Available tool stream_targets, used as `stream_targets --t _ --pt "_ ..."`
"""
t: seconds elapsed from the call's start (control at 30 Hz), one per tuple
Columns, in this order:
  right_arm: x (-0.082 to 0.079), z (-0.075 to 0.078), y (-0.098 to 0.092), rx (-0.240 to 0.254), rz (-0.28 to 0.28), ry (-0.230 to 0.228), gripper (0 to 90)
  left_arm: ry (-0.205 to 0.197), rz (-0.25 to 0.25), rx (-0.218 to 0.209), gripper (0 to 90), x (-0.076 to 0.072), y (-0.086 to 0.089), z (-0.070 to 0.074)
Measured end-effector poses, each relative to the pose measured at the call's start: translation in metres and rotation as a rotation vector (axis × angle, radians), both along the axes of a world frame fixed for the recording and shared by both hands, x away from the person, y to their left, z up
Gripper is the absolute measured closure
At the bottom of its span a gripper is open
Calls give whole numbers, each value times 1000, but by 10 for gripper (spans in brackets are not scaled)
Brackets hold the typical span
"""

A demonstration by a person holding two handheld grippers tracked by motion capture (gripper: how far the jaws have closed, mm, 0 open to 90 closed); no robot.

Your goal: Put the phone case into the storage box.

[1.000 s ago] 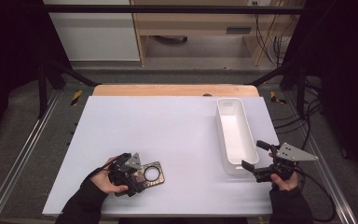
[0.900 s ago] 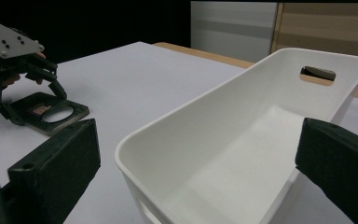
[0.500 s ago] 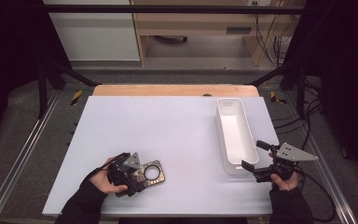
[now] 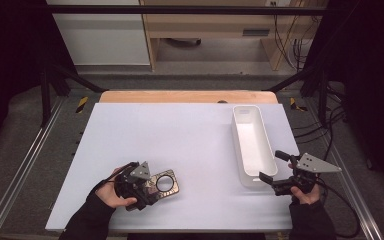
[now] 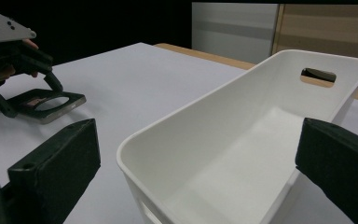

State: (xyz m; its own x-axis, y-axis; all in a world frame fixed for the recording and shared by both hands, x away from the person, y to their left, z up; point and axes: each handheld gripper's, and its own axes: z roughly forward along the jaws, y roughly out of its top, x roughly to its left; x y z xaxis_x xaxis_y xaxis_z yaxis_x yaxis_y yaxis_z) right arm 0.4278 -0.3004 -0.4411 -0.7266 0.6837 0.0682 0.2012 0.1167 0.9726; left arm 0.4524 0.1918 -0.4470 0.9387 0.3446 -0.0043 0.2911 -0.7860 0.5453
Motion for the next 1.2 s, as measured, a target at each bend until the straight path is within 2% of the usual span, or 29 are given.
stream_targets --t 0.53,1.2 --pt "-1 2 1 -6 4 -7 3 -33 -31 -58 112 -7 -10 14" --pt "-4 7 9 -17 45 -15 4 -42 -94 -115 112 -9 -36 28"
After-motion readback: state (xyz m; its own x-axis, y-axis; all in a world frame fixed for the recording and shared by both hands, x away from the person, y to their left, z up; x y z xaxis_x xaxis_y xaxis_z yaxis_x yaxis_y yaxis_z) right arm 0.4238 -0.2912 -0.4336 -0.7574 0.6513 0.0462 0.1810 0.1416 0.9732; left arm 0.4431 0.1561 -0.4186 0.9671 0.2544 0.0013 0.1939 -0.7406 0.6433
